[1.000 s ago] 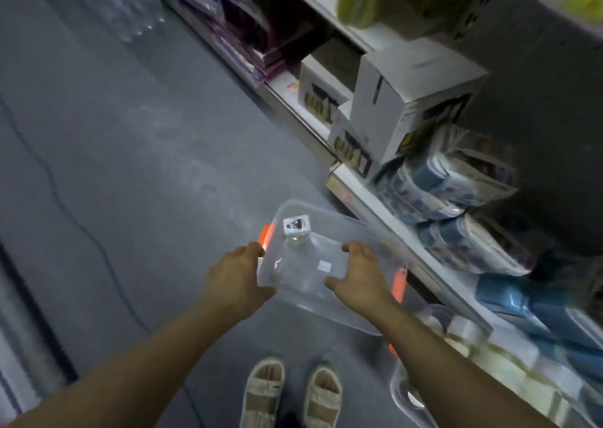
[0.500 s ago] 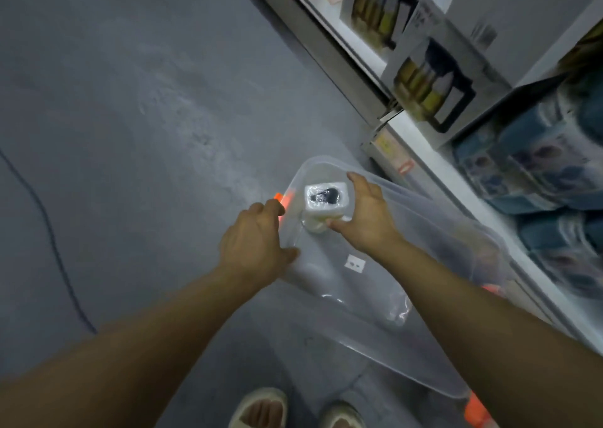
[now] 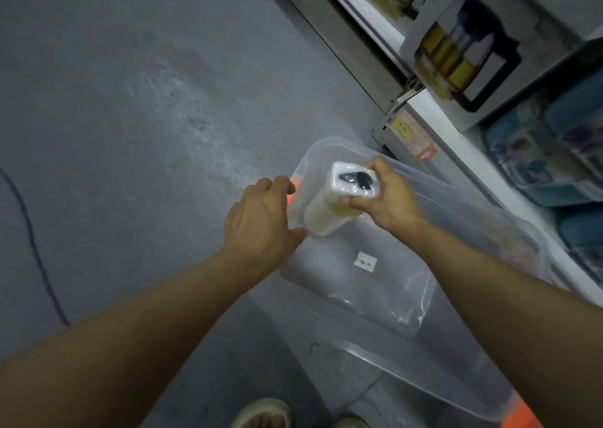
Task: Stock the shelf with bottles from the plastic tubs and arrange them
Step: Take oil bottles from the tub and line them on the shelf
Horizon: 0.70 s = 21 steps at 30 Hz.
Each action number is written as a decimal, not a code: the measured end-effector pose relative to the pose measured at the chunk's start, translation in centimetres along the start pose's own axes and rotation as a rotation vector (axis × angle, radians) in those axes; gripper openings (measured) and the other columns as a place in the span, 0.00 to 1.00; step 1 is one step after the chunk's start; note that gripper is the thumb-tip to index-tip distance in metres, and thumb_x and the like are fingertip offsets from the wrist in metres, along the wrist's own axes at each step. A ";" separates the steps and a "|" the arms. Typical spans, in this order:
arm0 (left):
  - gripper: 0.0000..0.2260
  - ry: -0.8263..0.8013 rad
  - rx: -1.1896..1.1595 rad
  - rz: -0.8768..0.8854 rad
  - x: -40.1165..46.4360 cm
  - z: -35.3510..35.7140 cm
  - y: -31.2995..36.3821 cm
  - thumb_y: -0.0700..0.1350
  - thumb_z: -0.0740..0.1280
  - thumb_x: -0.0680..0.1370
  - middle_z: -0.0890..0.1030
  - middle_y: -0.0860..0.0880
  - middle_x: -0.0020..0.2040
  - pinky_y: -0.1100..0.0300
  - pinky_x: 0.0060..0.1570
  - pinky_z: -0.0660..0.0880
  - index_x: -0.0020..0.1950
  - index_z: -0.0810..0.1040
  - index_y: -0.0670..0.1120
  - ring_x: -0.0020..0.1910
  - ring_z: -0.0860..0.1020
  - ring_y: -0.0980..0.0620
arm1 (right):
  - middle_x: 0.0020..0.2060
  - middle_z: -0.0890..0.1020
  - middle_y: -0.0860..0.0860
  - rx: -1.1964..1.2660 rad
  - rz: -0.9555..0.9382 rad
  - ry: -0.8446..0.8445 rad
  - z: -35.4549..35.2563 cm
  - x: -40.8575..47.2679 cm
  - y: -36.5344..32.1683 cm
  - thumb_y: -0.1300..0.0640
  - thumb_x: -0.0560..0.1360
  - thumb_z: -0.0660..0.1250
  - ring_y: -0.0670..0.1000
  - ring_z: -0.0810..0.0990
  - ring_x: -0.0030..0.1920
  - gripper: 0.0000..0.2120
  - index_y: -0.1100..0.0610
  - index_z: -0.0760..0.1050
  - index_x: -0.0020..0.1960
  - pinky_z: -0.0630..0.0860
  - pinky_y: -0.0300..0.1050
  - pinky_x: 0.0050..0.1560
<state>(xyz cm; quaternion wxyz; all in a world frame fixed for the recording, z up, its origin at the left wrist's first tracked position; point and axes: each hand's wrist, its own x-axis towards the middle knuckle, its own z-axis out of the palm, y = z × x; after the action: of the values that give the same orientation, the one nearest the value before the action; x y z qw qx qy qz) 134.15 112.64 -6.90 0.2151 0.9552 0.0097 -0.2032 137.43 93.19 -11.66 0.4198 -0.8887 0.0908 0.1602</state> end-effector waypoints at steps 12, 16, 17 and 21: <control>0.37 -0.146 -0.020 0.111 -5.1 -5.5 6.6 0.55 0.78 0.66 0.71 0.51 0.66 0.53 0.62 0.72 0.70 0.64 0.52 0.65 0.69 0.51 | 0.41 0.82 0.50 0.572 0.131 -0.235 -14.3 -6.8 -5.1 0.56 0.50 0.82 0.50 0.82 0.43 0.28 0.55 0.75 0.46 0.80 0.41 0.41; 0.40 -0.167 -0.017 0.156 -6.7 -8.3 9.2 0.59 0.78 0.63 0.71 0.53 0.67 0.53 0.62 0.72 0.70 0.64 0.53 0.65 0.70 0.51 | 0.37 0.83 0.48 0.732 0.130 -0.297 -18.8 -9.0 -7.2 0.48 0.40 0.84 0.47 0.83 0.39 0.38 0.56 0.74 0.46 0.80 0.39 0.38; 0.41 -0.175 -0.011 0.168 -7.1 -9.1 9.8 0.60 0.78 0.63 0.71 0.53 0.67 0.53 0.61 0.72 0.70 0.64 0.53 0.64 0.70 0.51 | 0.37 0.83 0.48 0.757 0.124 -0.295 -19.8 -9.6 -7.8 0.48 0.40 0.85 0.47 0.83 0.38 0.38 0.56 0.74 0.45 0.79 0.38 0.37; 0.40 -0.191 -0.007 0.229 -8.7 -11.8 12.2 0.61 0.77 0.62 0.72 0.55 0.67 0.55 0.59 0.72 0.70 0.64 0.54 0.62 0.72 0.53 | 0.36 0.82 0.49 0.798 0.121 -0.225 -22.7 -11.7 -9.4 0.46 0.39 0.84 0.47 0.82 0.37 0.38 0.55 0.73 0.43 0.80 0.39 0.36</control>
<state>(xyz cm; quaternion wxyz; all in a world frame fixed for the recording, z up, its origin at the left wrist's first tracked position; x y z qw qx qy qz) 131.96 107.07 11.22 0.2402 0.9256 -0.1191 -0.2672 134.05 81.84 12.90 0.7282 -0.6264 0.1515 0.2331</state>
